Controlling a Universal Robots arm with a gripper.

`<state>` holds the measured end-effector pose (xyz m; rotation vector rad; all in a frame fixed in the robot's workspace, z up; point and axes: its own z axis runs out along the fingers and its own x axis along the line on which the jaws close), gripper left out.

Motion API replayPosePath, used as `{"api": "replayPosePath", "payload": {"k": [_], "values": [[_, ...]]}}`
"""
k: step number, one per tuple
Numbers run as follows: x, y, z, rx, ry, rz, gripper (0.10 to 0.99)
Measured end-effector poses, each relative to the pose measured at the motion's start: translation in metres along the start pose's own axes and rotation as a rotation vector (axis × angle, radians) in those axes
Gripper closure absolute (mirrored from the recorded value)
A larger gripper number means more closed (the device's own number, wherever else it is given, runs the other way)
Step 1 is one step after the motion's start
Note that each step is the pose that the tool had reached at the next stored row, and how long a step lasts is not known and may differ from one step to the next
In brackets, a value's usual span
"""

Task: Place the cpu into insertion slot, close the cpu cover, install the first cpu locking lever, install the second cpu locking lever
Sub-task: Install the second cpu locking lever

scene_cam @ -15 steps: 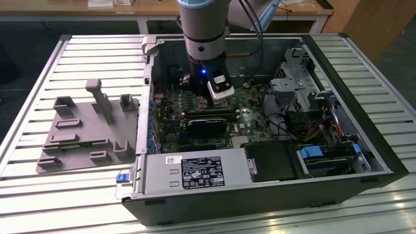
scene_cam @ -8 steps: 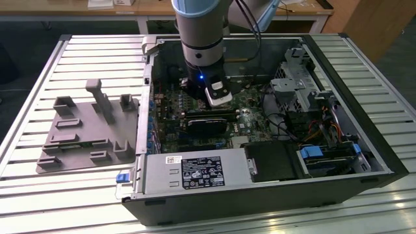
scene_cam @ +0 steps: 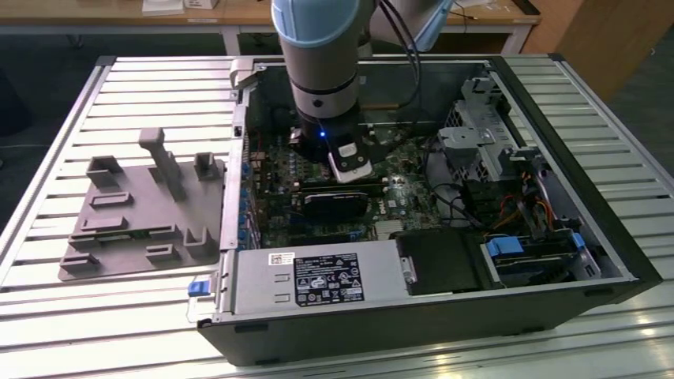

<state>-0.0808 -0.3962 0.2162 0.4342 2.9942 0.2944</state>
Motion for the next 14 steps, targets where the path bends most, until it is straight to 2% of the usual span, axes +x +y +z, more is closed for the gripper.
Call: {"api": "replayPosePath", "payload": {"k": [2,7,11,14], "values": [[0.0015,-0.0033,0.0007,-0.011,0.0032,0.001,0.98],[0.0076,-0.0092,0.0043,-0.026,0.0074,0.003,0.98],[0.0112,-0.0119,0.0068,-0.049,0.0138,0.006,0.98],[0.0125,-0.0135,0.0101,-0.06,0.0171,0.006,0.98]]}}
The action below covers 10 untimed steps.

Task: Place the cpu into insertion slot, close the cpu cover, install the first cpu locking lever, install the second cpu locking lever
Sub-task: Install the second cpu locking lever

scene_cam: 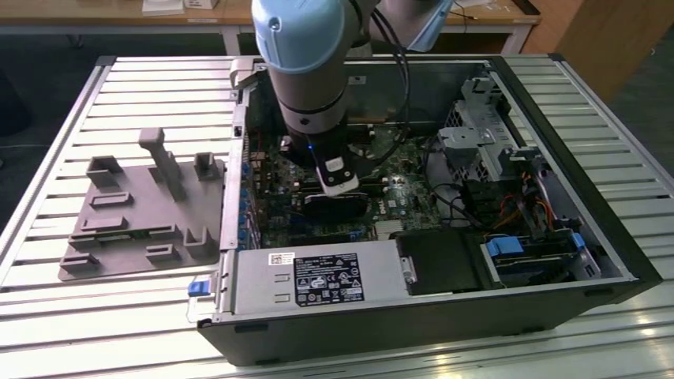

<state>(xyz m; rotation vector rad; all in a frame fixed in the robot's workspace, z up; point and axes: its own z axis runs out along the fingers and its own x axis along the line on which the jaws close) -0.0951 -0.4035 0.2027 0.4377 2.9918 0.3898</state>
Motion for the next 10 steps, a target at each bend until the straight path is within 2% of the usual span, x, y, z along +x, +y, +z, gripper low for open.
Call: {"api": "replayPosePath", "payload": {"k": [4,10], "values": [[0.0028,-0.002,0.0037,-0.016,0.0046,0.002,0.98],[0.0057,-0.004,0.008,-0.056,0.0155,0.007,0.98]]}}
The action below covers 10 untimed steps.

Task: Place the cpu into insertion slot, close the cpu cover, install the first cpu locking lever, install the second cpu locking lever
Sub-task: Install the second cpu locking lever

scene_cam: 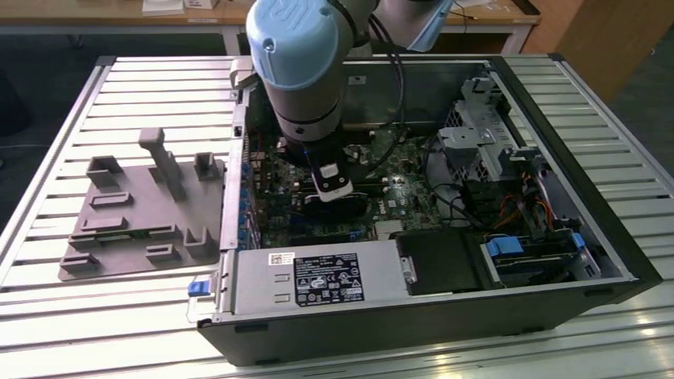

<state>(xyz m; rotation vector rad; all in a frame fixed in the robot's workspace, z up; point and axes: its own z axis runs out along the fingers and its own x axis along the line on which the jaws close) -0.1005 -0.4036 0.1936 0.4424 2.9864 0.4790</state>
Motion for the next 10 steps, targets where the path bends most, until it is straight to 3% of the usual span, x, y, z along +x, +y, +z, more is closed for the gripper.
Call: {"api": "replayPosePath", "payload": {"k": [4,10], "values": [[0.0008,-0.0012,0.0029,-0.01,0.003,0.001,0.98],[0.0019,-0.0023,0.005,-0.011,0.0032,0.001,0.98]]}}
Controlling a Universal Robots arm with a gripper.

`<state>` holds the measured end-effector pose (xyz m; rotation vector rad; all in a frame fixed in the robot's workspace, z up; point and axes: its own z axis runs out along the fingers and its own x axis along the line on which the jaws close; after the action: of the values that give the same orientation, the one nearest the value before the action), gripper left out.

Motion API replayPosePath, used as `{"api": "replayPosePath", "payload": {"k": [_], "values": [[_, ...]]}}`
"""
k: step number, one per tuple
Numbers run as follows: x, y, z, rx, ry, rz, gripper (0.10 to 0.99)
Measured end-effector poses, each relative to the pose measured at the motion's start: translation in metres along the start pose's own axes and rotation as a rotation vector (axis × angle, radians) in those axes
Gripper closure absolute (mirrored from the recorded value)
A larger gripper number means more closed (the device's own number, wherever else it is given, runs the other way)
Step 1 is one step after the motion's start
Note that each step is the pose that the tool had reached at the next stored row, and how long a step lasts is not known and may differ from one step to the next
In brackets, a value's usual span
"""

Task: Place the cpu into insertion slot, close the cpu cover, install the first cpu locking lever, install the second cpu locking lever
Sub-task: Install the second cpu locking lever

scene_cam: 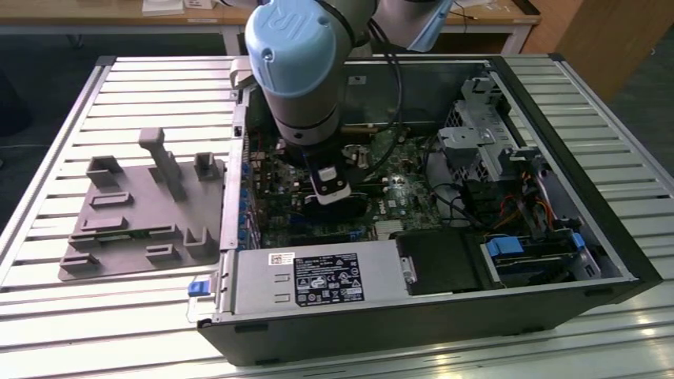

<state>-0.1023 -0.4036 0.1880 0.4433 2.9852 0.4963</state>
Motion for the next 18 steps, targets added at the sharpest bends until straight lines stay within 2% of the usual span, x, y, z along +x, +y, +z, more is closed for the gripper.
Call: {"api": "replayPosePath", "payload": {"k": [9,15,18], "values": [[0.0007,0.0001,0.0,0.0,0.0,0.0,0.98],[0.0002,0.0055,-0.0156,-0.002,0.0006,0.0,0.98],[-0.0002,0.0071,-0.0199,-0.002,0.0001,0.001,0.98]]}}
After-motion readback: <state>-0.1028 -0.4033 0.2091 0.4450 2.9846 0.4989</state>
